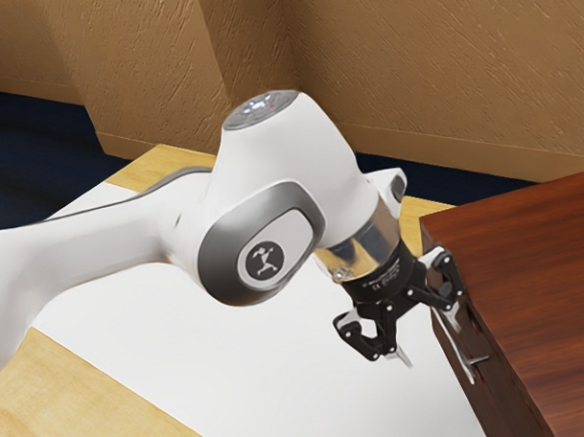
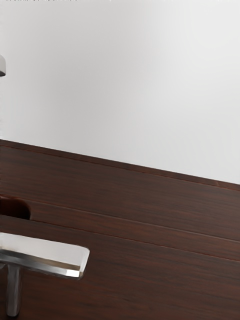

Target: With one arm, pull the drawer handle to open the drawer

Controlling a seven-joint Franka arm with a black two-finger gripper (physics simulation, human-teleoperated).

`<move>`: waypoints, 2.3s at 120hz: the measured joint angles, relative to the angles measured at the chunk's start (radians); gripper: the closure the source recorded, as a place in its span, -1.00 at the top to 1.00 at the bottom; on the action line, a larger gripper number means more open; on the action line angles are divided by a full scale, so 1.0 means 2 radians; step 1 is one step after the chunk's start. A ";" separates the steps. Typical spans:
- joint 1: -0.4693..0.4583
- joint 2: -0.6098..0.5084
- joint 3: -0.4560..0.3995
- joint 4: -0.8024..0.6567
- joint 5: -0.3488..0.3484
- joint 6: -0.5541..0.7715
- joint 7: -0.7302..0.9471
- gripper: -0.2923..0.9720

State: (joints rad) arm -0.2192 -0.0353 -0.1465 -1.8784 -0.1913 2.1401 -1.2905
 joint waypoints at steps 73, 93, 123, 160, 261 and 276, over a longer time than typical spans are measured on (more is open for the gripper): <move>-0.014 -0.019 0.033 0.000 0.000 -0.074 0.029 0.00; -0.039 -0.022 0.061 0.000 -0.001 -0.094 0.045 -0.01; -0.069 -0.044 0.100 -0.015 -0.003 -0.118 0.063 -0.01; -0.070 -0.084 0.106 -0.056 -0.005 -0.128 0.076 -0.01; -0.065 -0.179 0.117 -0.142 -0.005 -0.131 0.088 -0.01; -0.064 -0.188 0.118 -0.149 -0.005 -0.135 0.088 -0.01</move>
State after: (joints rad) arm -0.3470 -0.4114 0.0897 -2.1766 -0.2022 1.8710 -1.1152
